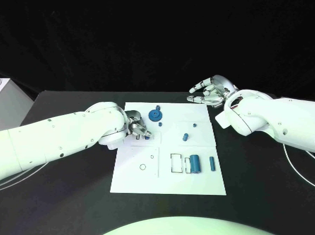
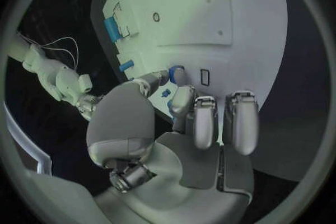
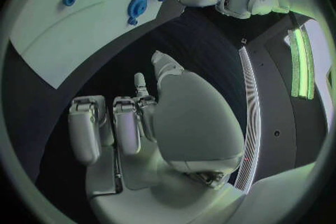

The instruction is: Assemble the parts on the task board

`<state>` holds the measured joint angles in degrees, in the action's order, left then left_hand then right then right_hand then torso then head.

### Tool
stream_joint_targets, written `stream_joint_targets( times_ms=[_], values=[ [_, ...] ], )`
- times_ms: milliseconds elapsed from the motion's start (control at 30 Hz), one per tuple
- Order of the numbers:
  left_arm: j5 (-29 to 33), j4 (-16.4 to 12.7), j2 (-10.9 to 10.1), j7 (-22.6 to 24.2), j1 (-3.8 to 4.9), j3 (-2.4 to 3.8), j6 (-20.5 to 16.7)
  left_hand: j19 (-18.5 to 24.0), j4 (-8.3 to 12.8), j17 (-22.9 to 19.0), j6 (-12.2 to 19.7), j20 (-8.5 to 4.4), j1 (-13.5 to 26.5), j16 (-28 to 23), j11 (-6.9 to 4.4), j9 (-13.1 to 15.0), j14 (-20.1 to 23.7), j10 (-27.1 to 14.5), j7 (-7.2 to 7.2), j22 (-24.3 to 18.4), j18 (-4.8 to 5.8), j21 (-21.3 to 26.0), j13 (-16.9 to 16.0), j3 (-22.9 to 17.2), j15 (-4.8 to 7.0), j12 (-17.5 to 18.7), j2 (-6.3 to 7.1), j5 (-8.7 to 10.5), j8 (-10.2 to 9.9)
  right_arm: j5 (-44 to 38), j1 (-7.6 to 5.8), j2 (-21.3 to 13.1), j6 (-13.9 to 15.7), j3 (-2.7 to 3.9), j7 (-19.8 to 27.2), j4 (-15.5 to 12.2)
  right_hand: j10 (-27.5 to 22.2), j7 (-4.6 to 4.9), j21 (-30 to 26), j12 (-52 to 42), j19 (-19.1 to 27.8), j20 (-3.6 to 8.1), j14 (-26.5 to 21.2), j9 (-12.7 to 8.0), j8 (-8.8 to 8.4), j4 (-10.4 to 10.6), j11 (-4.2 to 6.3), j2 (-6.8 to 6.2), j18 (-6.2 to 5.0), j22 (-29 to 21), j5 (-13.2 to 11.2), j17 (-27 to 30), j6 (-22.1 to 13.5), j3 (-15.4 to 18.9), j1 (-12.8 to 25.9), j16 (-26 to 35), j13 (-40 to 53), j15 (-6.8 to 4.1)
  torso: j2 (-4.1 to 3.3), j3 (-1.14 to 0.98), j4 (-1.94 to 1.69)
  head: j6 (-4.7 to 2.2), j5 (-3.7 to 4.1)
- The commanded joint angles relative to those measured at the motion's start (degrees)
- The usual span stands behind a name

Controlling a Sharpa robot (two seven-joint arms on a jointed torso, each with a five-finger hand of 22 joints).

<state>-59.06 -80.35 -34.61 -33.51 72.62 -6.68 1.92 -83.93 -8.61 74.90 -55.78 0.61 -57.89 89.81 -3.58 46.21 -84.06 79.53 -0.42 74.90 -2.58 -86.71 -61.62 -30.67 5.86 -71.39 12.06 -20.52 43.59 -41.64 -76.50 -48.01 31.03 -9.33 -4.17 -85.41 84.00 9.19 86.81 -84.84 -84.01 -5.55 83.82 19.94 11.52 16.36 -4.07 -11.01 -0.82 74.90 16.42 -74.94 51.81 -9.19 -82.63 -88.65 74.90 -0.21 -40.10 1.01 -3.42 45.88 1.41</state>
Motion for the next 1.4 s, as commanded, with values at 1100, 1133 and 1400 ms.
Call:
stream_joint_targets(
  times_ms=[1100, 1133, 1400],
  values=[
    [3.6, -3.5, -3.6, 1.0, -0.05, 3.69, -1.8, -0.5, -8.0, 15.1, 1.8, -0.03, -2.3, 0.2, 0.84, 0.6, -5.9, -2.8, 1.44, 5.6, 0.39, 0.9, 3.5, 10.9, -0.05, 3.1, 1.30, 7.79, -1.1, -0.2, 0.31, 0.0, -0.3, -0.03, 1.0, 0.6, 0.6, 0.06, -1.1, 0.8, -3.9, -0.50, 4.8, 0.0, 0.23, 0.2, -0.37, -0.21, -0.31, 12.2, -0.1, -9.5, -0.8, -0.3, 1.1, 0.6, 10.0, 0.37, 0.03, 0.05, 0.00, -0.70, 0.03],
    [4.2, -3.5, -3.9, 1.3, -0.02, 4.05, -1.8, 0.3, -8.1, 15.1, 2.9, 0.18, -2.7, 0.2, 1.22, 0.6, -5.9, -4.8, 1.91, 4.3, 0.10, 1.5, 6.7, 11.7, -0.38, 5.4, 0.99, 7.71, -1.6, -0.2, 0.32, 0.0, -0.3, -0.03, 1.1, 0.6, 0.6, 0.06, -1.1, 0.8, -3.9, -0.50, 4.8, 0.0, 0.25, 0.2, -0.38, -0.22, -0.31, 12.2, -0.2, -9.6, -0.8, -0.3, 1.2, 0.6, 10.0, 0.37, 0.03, 0.05, 0.00, -0.70, 0.03],
    [7.8, -1.4, -5.5, 3.5, 1.29, 5.92, -1.3, 2.9, -7.9, 13.1, 8.7, 2.22, -8.9, -1.1, 4.18, -3.3, -5.2, -14.1, 5.30, 0.4, -0.79, 3.7, 19.7, 12.6, -2.94, 15.3, -0.76, 6.56, -7.4, -0.1, 0.36, 0.0, -0.5, -0.04, 1.3, 0.9, 0.6, 0.06, -1.1, 0.9, -3.9, -0.50, 4.8, 0.0, 0.26, 0.2, -0.38, -0.21, -0.31, 12.2, -0.2, -9.6, -0.8, -0.3, 1.3, 0.6, 9.9, 0.37, -0.04, 0.01, -0.05, -1.32, -0.07]
  ],
)
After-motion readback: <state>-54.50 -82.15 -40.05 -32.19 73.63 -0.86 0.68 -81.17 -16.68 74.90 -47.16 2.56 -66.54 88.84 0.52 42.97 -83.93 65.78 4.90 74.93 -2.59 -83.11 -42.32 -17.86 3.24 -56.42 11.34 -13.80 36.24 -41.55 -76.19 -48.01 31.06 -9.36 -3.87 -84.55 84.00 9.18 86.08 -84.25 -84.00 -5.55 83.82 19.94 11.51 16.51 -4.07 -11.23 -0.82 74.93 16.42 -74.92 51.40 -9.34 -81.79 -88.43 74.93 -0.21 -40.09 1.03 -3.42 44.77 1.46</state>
